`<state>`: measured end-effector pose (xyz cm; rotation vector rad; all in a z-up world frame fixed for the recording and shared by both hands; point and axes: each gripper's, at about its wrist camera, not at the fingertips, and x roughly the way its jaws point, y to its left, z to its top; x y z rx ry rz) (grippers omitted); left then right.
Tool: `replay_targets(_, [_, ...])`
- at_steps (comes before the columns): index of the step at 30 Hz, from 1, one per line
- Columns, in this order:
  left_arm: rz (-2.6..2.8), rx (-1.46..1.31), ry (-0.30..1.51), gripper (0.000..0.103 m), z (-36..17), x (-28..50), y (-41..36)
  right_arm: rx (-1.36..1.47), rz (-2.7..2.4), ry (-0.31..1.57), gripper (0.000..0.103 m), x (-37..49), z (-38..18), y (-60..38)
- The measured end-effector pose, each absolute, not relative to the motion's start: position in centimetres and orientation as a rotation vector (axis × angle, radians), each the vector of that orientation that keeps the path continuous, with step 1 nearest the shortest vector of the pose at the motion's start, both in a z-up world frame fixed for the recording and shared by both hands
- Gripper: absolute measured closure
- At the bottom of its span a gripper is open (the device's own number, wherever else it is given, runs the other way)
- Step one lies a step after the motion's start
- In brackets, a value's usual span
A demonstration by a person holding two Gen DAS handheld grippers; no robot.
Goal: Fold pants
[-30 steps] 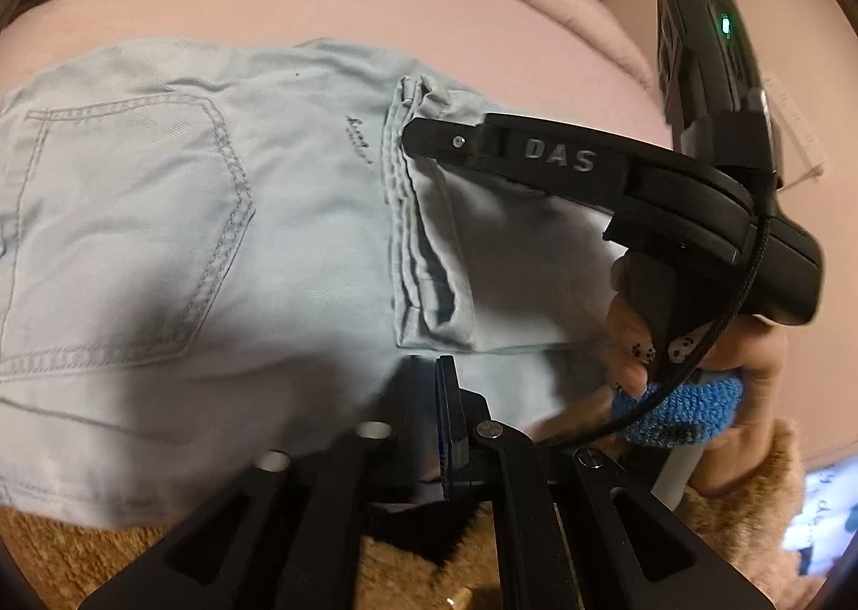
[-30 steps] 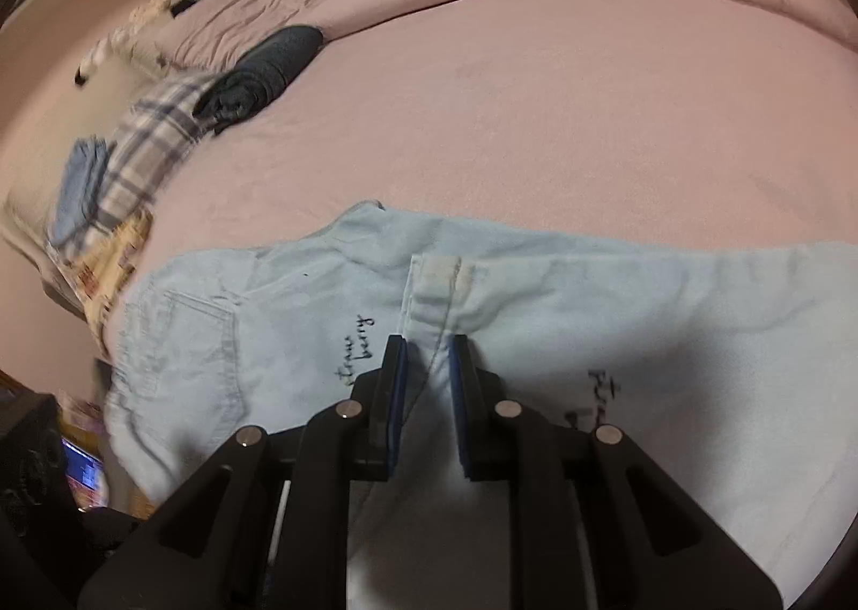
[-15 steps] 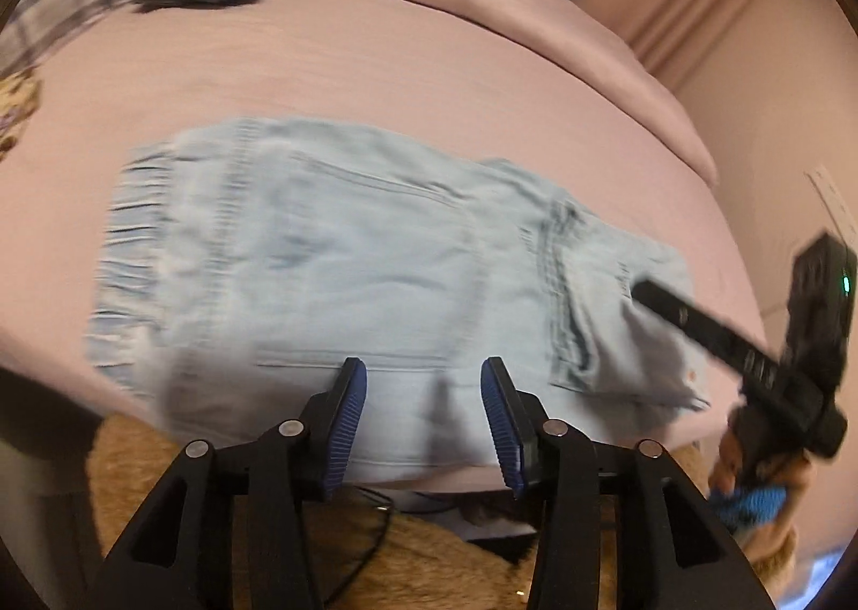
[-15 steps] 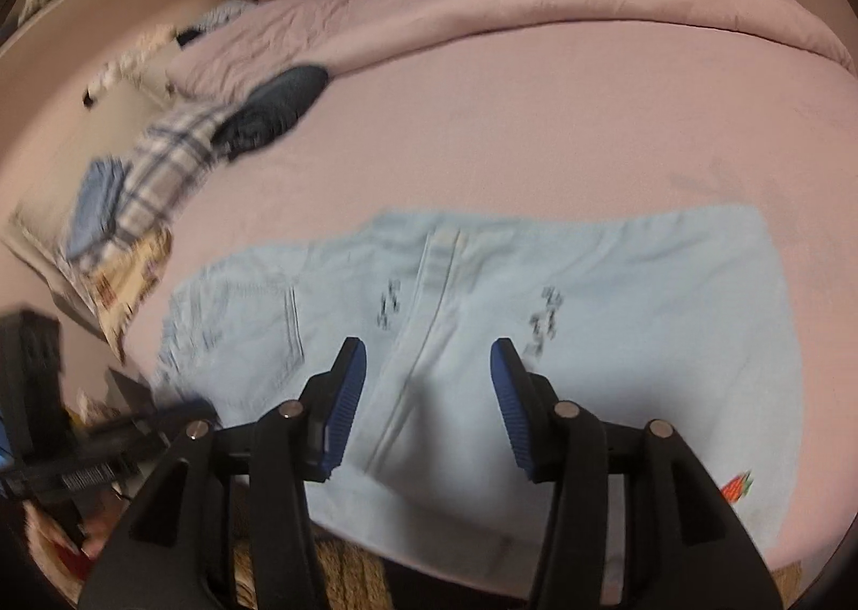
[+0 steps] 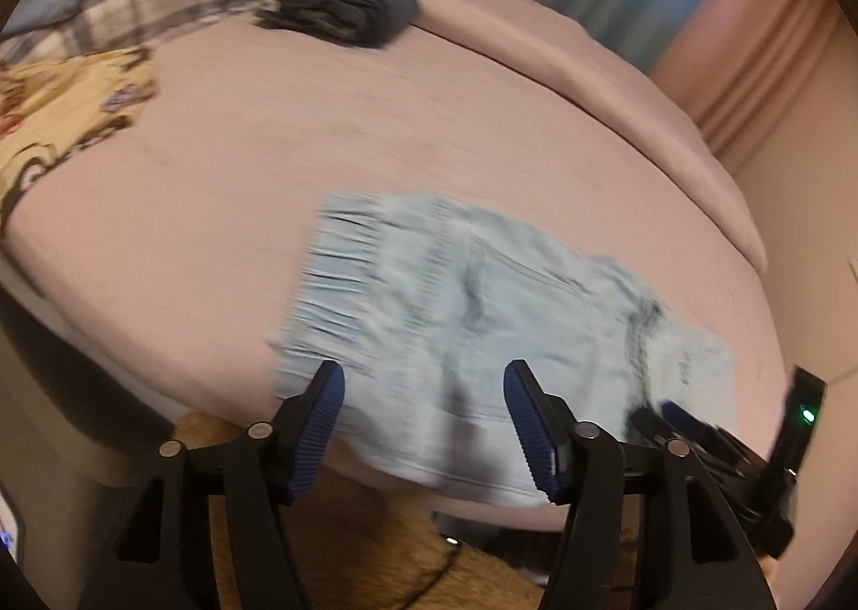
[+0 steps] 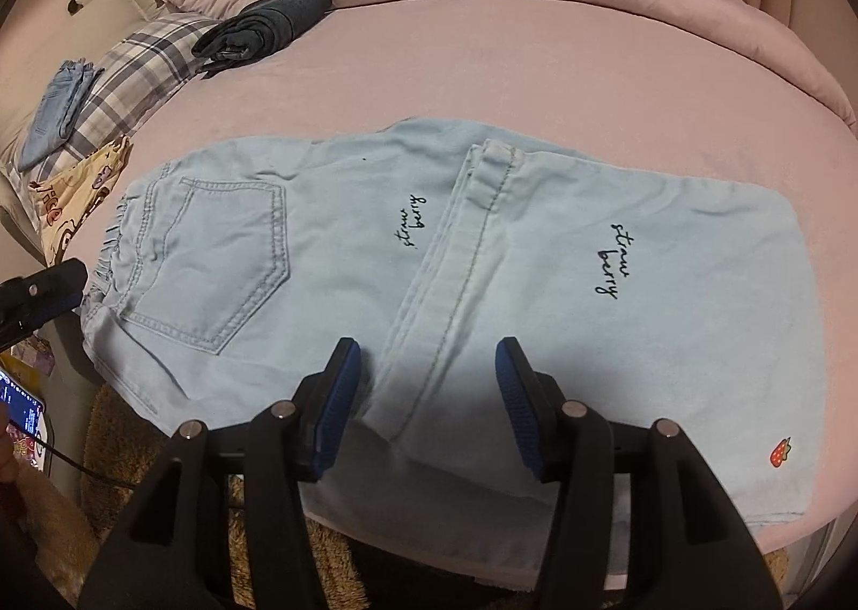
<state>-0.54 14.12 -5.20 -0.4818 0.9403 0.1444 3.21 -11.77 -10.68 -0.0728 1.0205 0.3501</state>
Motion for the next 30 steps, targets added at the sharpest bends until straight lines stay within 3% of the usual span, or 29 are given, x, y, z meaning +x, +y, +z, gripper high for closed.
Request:
replay_targets(10, [0.246,-0.542,1.001,0.041,-8.7,2.2,16.3,-0.093,0.349,1.005,0.051,1.9,-9.5,-10.9])
replay_targets(15, [0.176,-0.608,1.006,0.036,-9.9,2.4,16.7,-0.111,0.345,0.978,0.045,1.4,-8.8,-10.5])
replay_targets(23, [0.125,-0.594,1.019,0.029,-10.4,3.6,15.7,-0.106,0.346,0.974,0.045,1.2,-8.7,-10.5])
replay_targets(25, [0.138,-0.591,1.005,0.035,-10.2,3.7,15.3,-0.105,0.353,0.978,0.045,1.2,-8.9,-10.4])
replay_targets(28, [0.147,-0.518,0.987,0.054,-10.1,3.7,14.3,-0.108,0.365,0.981,0.045,0.9,-9.0,-10.0])
replay_targets(30, [0.163,-0.503,0.956,0.058,-10.0,3.2,13.7,-0.11,0.369,0.981,0.045,0.9,-9.0,-9.8])
